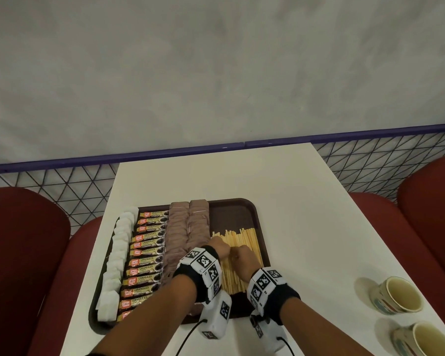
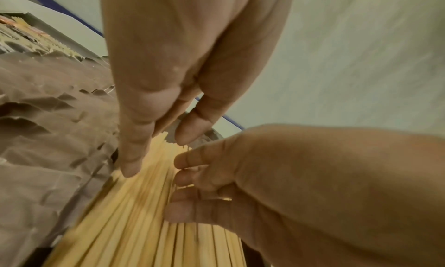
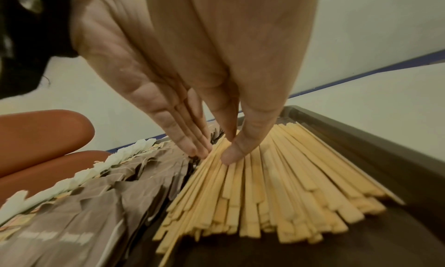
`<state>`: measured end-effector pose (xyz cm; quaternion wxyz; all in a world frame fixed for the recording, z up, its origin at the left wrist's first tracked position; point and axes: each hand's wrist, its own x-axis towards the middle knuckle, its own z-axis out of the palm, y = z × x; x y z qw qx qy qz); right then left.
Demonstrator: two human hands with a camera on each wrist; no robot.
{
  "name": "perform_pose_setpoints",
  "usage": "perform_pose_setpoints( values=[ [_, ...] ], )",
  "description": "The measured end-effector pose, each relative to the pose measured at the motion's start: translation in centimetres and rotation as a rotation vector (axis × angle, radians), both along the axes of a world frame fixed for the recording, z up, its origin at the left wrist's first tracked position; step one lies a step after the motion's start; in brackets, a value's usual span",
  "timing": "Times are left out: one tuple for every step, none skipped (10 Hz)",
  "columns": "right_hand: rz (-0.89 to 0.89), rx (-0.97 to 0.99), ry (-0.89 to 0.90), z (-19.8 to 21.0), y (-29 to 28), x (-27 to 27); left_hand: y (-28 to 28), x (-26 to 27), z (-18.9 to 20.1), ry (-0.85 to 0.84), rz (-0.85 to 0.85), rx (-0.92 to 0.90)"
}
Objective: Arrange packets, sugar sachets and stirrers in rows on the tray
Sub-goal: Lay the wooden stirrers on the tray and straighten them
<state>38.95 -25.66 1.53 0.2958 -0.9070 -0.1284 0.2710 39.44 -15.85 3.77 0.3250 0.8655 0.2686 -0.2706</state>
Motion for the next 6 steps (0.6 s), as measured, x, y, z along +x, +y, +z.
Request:
perform_pose_setpoints(
  values=[
    [-0.022, 0.066, -0.048, -0.2, -0.6, -0.6, 1.5, 0.4, 0.3, -0.059, -0.033, 0.028],
    [0.096, 0.082, -0.089, -0.2, -2.1, -2.2, 3.3, 1.7, 0.6, -0.113, -0.086, 0.035],
    [0.326, 0.034, -0.060, 0.0, -3.5, -4.3, 5.0, 2.4, 1.1, -0.208, -0.192, 0.077],
    [0.525, -0.081, -0.065, -0.1, -3.9, -5.9, 5.3, 2.6, 0.3, -0.183, -0.357, 0.123],
    [0.661, -0.191, -0.115, -0.5, -3.6, -7.0, 4.8, 2.7, -0.2, -0.166, -0.532, 0.186],
    [0.715, -0.243, -0.175, -0.6, -3.2, -7.5, 4.0, 3.0, -0.3, -0.128, -0.662, 0.281]
  ],
)
